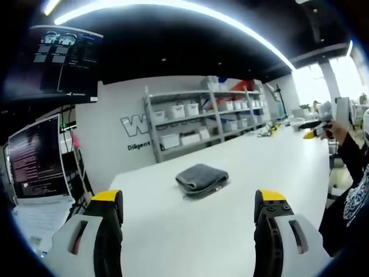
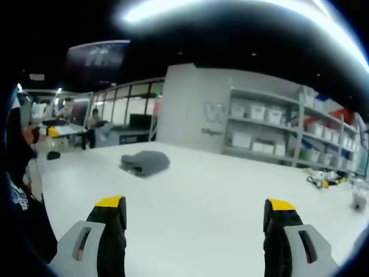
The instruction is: Open the folded towel by lifting each exposed corner and separating the folded layers until the towel lies flat within the target outline without major curled edges
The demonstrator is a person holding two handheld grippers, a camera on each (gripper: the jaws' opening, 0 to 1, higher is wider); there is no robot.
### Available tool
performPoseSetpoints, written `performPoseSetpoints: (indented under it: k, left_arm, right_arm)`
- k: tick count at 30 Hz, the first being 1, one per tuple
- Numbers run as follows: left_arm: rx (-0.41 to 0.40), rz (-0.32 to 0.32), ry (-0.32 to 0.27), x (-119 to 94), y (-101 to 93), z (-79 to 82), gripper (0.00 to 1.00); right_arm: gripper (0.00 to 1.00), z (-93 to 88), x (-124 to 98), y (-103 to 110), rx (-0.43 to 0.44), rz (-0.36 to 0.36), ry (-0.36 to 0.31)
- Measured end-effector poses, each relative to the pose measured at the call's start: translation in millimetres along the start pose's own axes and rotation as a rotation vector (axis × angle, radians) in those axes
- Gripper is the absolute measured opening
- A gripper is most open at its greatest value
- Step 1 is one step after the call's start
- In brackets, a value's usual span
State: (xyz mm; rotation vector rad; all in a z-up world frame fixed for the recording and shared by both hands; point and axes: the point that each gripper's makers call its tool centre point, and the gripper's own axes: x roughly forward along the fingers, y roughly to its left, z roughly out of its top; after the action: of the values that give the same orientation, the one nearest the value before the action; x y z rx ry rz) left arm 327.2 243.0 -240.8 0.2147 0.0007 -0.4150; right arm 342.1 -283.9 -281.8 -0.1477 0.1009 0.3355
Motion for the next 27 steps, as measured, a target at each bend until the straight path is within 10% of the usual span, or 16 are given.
performPoseSetpoints:
  k: [27]
  left_arm:
    - [-0.011, 0.003, 0.041, 22.0, 21.5, 17.0, 1.00]
  right_arm:
    - [1.00, 33.6, 6.3, -10.2, -0.023, 0.000, -0.021]
